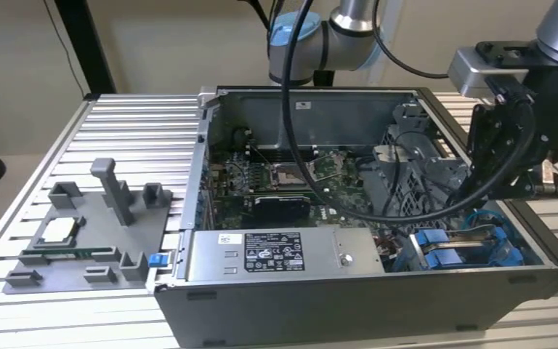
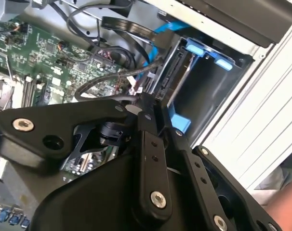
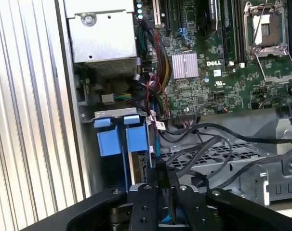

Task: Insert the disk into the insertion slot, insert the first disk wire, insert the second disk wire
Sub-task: 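Insert the first disk wire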

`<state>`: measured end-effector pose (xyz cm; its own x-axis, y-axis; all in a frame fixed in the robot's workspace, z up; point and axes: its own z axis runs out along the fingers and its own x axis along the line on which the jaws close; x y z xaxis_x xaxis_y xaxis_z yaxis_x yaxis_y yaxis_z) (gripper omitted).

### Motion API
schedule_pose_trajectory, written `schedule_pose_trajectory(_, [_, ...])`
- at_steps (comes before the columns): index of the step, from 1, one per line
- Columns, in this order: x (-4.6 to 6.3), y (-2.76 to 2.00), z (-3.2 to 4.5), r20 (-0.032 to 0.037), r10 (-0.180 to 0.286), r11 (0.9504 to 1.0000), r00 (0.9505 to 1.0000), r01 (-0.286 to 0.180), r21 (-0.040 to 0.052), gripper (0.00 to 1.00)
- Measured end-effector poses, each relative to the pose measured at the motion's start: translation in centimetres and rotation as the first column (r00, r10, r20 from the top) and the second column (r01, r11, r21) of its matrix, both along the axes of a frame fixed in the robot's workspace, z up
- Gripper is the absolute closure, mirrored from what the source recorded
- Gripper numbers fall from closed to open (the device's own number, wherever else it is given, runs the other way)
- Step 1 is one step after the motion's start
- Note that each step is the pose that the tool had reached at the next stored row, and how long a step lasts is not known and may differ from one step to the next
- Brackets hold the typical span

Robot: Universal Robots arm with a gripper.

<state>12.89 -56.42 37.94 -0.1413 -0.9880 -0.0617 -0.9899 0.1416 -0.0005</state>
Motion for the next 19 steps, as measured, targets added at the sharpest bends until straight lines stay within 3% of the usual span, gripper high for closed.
schedule_pose_trajectory(4, [0.0,-0.28,-0.05,0.0,0.0,0.9995,1.0,0.0,-0.0325,1.0])
schedule_pose_trajectory(12, [0.0,-0.38,-0.08,-0.0001,0.0,0.9993,1.0,0.0,-0.0384,1.0])
schedule_pose_trajectory(19, [0.1,-1.72,-0.15,-0.0008,0.0,0.9991,1.0,0.0,-0.0431,1.0])
